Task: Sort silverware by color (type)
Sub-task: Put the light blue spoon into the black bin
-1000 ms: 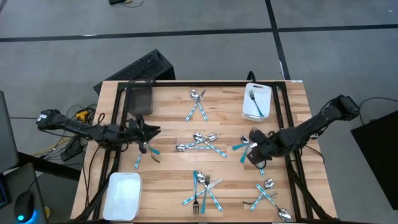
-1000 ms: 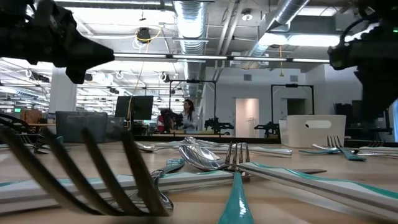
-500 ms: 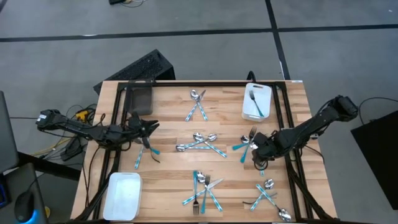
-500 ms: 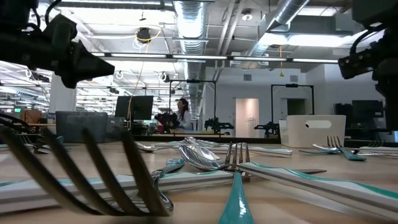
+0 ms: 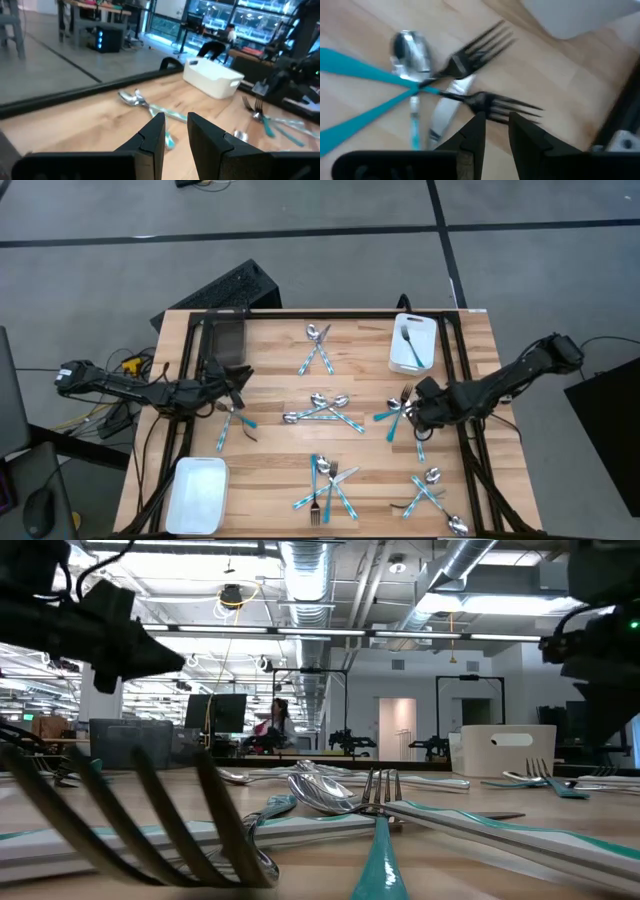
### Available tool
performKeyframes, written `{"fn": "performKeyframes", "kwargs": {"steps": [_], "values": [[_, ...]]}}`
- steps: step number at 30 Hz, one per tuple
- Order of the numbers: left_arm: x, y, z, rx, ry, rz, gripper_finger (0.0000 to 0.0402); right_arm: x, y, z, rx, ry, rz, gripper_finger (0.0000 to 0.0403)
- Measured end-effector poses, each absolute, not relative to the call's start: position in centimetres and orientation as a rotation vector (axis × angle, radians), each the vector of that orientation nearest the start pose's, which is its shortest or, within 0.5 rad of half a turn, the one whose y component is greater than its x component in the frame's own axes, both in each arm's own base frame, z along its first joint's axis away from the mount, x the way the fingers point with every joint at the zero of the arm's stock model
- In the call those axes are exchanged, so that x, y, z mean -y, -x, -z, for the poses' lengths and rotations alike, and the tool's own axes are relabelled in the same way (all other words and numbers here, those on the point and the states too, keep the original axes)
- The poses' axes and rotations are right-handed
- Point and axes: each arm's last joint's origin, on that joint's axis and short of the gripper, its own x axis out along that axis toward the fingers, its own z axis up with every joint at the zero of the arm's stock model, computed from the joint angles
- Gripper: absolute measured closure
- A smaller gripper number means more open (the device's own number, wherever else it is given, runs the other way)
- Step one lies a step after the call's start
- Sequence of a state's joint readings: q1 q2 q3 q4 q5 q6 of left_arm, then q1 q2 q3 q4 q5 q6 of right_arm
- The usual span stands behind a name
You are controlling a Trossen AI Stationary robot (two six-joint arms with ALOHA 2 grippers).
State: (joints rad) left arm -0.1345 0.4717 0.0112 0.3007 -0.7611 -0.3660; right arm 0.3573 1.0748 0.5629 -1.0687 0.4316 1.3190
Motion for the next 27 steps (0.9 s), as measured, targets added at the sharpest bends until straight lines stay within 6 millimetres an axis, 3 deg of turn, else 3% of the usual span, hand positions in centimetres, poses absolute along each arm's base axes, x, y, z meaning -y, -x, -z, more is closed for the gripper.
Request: {"fn": "performKeyframes", "kwargs": {"steps": [3, 10, 19, 27], "values": [[-0.4, -12.0, -14.8, -0.071, 0.309, -0.664, 0.0331, -3.4, -13.6, -17.3, -1.104, -0.479, 0.915, 0.0295], [-0.4, -12.1, -14.7, -0.07, 0.307, -0.687, 0.0331, -3.6, -16.6, -17.4, -0.976, -0.508, 0.693, 0.0295], [-0.4, -12.1, -14.7, -0.086, 0.273, -0.679, 0.0331, -4.6, -16.9, -15.7, -1.175, -0.399, 0.592, 0.0295], [-0.4, -12.1, -14.6, -0.086, 0.275, -0.686, 0.0331, -5.0, -17.5, -13.6, -1.282, -0.327, 0.618, 0.0295]]}}
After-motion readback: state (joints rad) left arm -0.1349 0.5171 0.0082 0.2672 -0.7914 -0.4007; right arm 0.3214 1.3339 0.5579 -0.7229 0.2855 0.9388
